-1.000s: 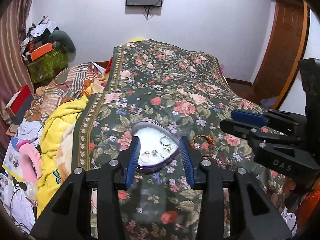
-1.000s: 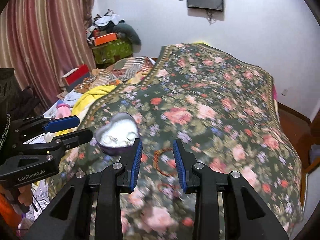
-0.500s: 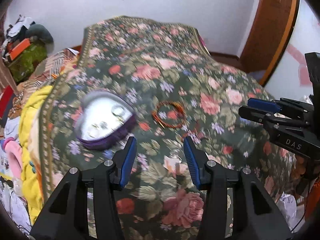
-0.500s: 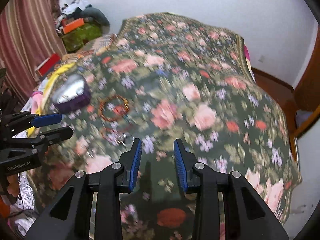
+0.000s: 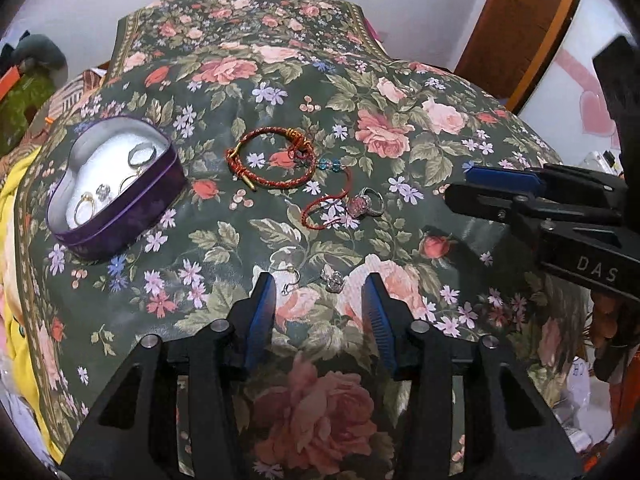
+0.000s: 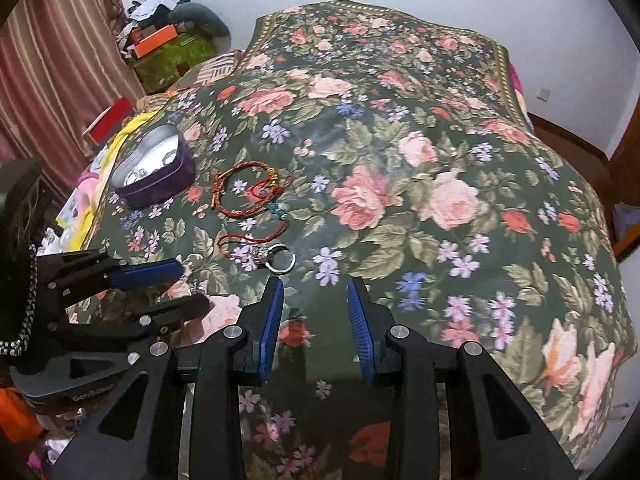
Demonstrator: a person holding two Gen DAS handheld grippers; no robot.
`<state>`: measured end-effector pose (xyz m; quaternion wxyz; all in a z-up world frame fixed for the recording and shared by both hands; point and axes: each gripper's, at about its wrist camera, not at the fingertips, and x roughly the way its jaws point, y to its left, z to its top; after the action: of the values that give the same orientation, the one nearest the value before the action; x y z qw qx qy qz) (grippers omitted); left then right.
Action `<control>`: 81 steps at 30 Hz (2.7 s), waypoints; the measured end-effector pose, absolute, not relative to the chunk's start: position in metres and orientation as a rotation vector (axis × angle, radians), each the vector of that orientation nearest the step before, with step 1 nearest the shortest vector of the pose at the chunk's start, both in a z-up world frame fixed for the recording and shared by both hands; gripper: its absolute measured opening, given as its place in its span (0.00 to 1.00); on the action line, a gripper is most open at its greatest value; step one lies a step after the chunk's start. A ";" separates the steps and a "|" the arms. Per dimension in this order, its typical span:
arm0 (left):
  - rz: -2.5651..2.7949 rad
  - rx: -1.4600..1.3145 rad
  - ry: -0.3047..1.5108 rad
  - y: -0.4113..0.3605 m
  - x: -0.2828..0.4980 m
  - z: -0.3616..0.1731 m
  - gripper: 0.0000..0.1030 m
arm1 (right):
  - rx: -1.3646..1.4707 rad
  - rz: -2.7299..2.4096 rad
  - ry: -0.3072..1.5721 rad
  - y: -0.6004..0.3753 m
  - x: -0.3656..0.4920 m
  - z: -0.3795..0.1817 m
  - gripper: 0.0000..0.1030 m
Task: Organize jewelry
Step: 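Grasp the silver ring charm with right tool while left tool grasps a small silver piece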
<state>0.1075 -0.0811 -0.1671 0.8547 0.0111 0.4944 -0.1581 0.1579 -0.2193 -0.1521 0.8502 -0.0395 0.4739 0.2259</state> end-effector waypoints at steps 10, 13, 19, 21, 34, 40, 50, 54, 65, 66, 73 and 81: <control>-0.341 -0.022 1.021 -0.069 0.116 -0.172 0.16 | -0.080 0.512 1.041 -0.204 0.168 -0.164 0.30; -0.343 -0.031 1.017 -0.068 0.116 -0.172 0.14 | -0.079 0.523 1.052 -0.199 0.171 -0.167 0.29; -0.332 -0.032 1.005 -0.067 0.116 -0.168 0.12 | -0.088 0.533 1.060 -0.187 0.175 -0.174 0.29; -0.321 -0.029 0.998 -0.065 0.116 -0.166 0.11 | -0.090 0.537 1.056 -0.185 0.176 -0.175 0.29; -0.294 -0.043 0.960 -0.054 0.113 -0.152 0.10 | -0.120 0.530 1.004 -0.181 0.169 -0.167 0.26; -0.287 -0.030 0.916 -0.053 0.107 -0.136 0.10 | -0.112 0.534 0.975 -0.183 0.166 -0.153 0.17; -0.241 -0.052 0.847 -0.035 0.101 -0.109 0.10 | -0.119 0.524 0.941 -0.181 0.163 -0.137 0.18; -0.215 -0.062 0.827 -0.023 0.098 -0.103 0.10 | -0.129 0.512 0.965 -0.186 0.160 -0.145 0.35; -0.186 -0.087 0.820 -0.008 0.096 -0.103 0.10 | -0.141 0.492 1.042 -0.183 0.172 -0.172 0.36; -0.188 -0.090 0.823 -0.008 0.096 -0.104 0.10 | -0.142 0.491 1.054 -0.181 0.174 -0.176 0.36; -0.188 -0.091 0.829 -0.008 0.097 -0.108 0.10 | -0.141 0.494 1.028 -0.178 0.172 -0.176 0.26; -0.181 -0.100 0.821 -0.005 0.097 -0.106 0.10 | -0.129 0.503 0.993 -0.177 0.167 -0.163 0.12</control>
<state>0.0972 -0.0047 -0.1060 0.9118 -0.0483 0.3982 -0.0877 0.1673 -0.1771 -0.1632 0.8471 -0.0611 0.4710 0.2385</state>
